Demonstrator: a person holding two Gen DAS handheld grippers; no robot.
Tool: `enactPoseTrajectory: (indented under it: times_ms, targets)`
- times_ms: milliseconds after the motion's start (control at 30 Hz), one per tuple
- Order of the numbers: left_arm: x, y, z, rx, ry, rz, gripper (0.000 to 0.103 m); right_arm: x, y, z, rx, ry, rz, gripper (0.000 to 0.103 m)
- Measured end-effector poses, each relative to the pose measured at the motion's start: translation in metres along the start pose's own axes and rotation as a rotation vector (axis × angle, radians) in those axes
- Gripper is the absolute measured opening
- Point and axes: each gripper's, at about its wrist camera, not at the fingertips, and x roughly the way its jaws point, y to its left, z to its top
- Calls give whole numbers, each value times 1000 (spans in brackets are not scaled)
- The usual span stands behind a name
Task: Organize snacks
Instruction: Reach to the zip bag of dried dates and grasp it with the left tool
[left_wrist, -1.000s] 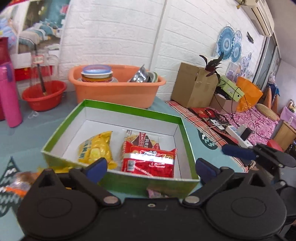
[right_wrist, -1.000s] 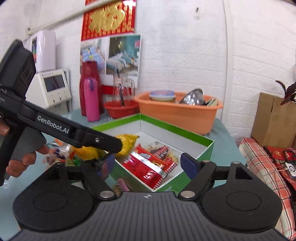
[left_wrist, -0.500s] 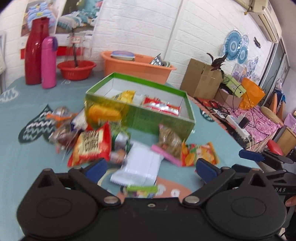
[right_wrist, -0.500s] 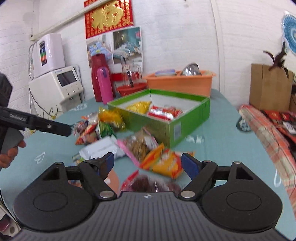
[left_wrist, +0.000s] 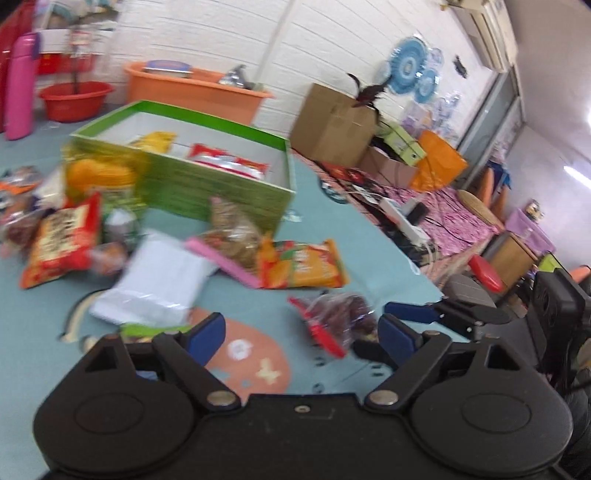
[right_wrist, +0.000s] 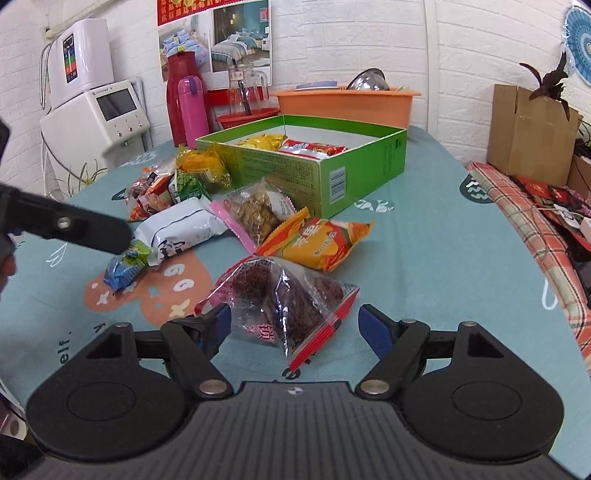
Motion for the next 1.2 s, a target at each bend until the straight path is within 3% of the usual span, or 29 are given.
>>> enactPoseTrajectory:
  times_ms: [267, 400, 433, 467, 500, 533, 567, 733, 800, 833, 867, 900, 933, 1000, 1200]
  targets:
    - [66, -16, 8, 32, 104, -29, 102, -1, -8, -5, 34, 13, 36, 103]
    - [80, -9, 8, 7, 135, -45, 92, 3, -11, -5, 44, 14, 53, 103]
    - [82, -7, 8, -6, 142, -55, 88, 5, -13, -4, 51, 18, 55, 99]
    - [85, -6, 8, -12, 157, -61, 60, 8, -14, -4, 61, 22, 53, 90]
    - [88, -5, 7, -15, 167, -64, 51, 10, -15, -4, 70, 28, 38, 73]
    - [88, -3, 7, -21, 160, -55, 51, 11, -15, -4, 64, 26, 30, 54]
    - [89, -2, 7, -24, 164, -45, 48, 10, -15, -3, 63, 23, 27, 45]
    - [80, 2, 8, -36, 149, -65, 49, 6, -18, -3, 75, 14, 39, 35]
    - [75, 0, 7, -8, 136, -51, 57, 6, -16, -4, 60, 19, 38, 37]
    - [73, -1, 6, 5, 129, -30, 69, 6, -13, -4, 34, 28, 35, 46]
    - [70, -3, 5, 17, 122, -17, 101, 6, -10, -5, 13, 37, 37, 48]
    - [66, -3, 4, 16, 108, -15, 103, 4, -9, -6, 4, 39, 40, 58]
    - [63, -2, 3, 5, 94, -16, 103, 3, -8, -7, 0, 38, 46, 78]
    - [57, -1, 6, -19, 74, -28, 103, 0, -6, -6, 2, 24, 41, 103]
    - [69, 0, 21, -18, 66, -19, 103, 6, -7, 8, 5, -22, 21, 103]
